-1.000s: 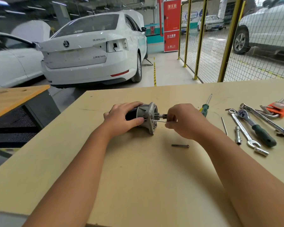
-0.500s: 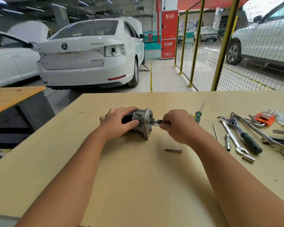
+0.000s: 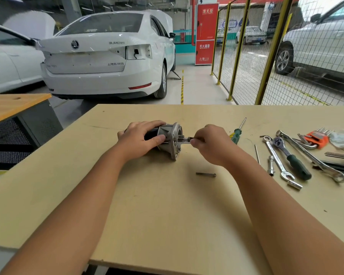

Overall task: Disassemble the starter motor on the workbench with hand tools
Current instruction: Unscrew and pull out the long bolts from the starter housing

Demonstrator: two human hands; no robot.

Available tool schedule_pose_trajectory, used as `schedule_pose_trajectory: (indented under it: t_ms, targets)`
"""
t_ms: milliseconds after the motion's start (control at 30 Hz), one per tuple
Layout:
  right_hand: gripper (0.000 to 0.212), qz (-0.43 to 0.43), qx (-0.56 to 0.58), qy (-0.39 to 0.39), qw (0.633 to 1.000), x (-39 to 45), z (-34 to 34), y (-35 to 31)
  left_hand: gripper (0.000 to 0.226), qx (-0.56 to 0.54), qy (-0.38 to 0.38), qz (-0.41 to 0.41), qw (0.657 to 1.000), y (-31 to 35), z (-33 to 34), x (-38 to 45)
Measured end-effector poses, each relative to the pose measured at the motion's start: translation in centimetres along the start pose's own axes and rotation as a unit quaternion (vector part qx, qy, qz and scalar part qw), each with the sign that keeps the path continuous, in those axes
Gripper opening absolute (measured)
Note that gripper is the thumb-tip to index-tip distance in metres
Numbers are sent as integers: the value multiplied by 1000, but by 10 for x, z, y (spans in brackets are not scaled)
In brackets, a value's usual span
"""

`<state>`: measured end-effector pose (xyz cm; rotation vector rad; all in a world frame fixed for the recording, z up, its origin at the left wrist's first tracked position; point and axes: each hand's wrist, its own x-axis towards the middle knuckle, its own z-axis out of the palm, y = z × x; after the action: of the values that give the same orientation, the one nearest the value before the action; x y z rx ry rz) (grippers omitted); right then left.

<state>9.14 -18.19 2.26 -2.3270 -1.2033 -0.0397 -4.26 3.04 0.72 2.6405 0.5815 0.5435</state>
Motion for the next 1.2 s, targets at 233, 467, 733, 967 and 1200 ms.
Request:
schedule_pose_trajectory:
  t_ms: [233, 467, 733, 967, 1200]
  targets:
    - [9, -2, -12, 34, 999, -6, 1, -3, 55, -12, -3, -3, 1000, 2, -1, -1]
    - [27, -17, 48, 12, 999, -4, -1, -1, 59, -16, -8, 0, 1000, 1, -2, -1]
    - [13, -18, -47, 8, 999, 1, 3, 0, 73, 1, -25, 1, 1000, 4, -6, -5]
    - [17, -23, 51, 38, 998, -4, 4, 2, 56, -6, -14, -2, 1000, 0, -2, -1]
    - [22, -20, 16, -1, 1000, 0, -3, 1, 59, -10, -15, -1, 1000, 0, -3, -2]
